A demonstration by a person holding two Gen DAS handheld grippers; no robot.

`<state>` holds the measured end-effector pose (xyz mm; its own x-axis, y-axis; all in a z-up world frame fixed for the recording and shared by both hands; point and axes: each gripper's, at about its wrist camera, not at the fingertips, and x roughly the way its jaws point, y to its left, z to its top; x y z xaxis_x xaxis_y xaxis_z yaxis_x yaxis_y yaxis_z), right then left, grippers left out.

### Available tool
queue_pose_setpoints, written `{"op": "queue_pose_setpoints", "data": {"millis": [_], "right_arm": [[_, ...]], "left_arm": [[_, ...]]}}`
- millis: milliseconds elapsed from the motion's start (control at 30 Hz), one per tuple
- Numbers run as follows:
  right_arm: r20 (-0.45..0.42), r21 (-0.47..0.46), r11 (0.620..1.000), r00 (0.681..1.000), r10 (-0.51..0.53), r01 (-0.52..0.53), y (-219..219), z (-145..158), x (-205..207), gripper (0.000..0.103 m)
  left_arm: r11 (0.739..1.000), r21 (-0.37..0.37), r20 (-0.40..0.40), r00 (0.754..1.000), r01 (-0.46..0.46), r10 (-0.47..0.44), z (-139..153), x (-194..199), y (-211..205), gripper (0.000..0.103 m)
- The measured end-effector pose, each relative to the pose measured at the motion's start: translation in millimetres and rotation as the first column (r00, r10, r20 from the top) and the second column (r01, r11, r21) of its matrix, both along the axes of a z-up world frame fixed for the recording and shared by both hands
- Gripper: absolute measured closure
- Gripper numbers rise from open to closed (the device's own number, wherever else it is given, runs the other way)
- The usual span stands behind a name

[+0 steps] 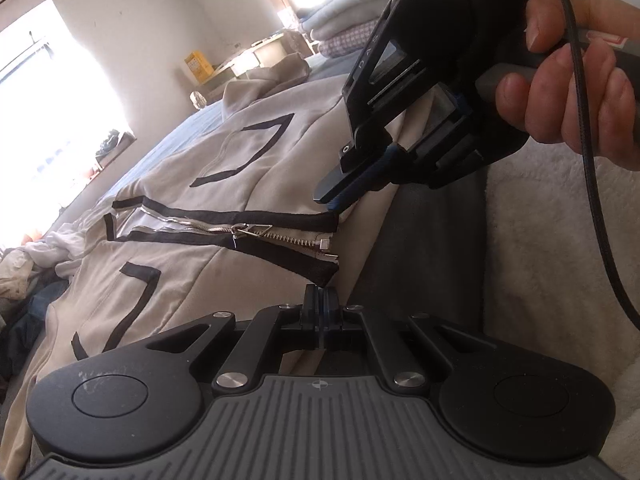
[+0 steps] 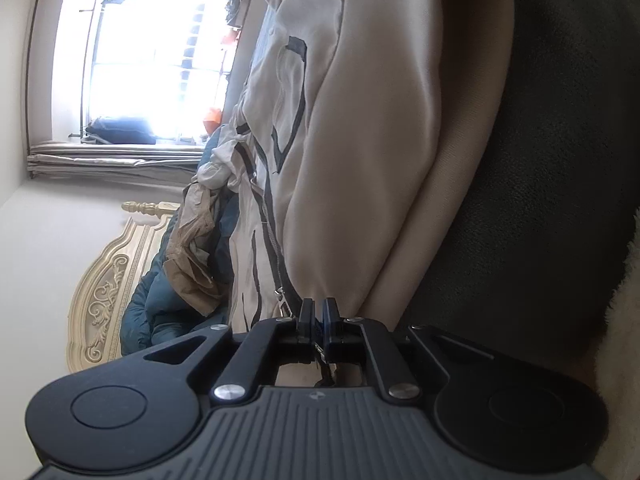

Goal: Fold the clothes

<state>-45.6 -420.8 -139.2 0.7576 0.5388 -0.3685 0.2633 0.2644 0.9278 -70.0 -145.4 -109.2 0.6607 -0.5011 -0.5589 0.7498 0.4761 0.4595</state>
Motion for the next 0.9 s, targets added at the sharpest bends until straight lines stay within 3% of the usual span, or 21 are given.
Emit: {"op": "queue_pose_setpoints", "data": {"millis": [33,300,433,567,733,900], "right_arm": [[-0.010,0.002,1.000,1.000,-0.001,0.001,0,-1,-1,0.082],[-0.022,0.050,0.998,0.999,-0.039,0.040,-3,-14,-1,0.072],[-0.013,0.100,0.994,0.999,-0.051,0.052,-2,-17,0,0.057],[-0.003,0.067,0.997,1.000,-0.026,0.027,4,-10,2,0.056],[-0.043,0.111,0.994,0.999,-0.016,0.021,5,-15,-4,0.056],[-0.022,0.138,0.990,1.000,-0.017,0.020,9,-17,7,0.056]], "left_arm": [[1.000,-0.001,0.000,1.000,-0.001,0.001,0,0,0,0.103],[1.000,-0.003,-0.004,1.000,-0.007,0.007,-3,1,0,0.103],[1.000,-0.007,0.009,1.000,-0.011,0.011,-5,1,-1,0.102],[1.000,-0.001,0.031,0.999,-0.013,0.013,-7,-2,-2,0.102],[1.000,0.003,0.044,0.999,-0.007,0.006,-5,-4,0,0.102],[1.000,-0.007,0.031,0.999,-0.015,0.016,-4,-2,0,0.102]]}}
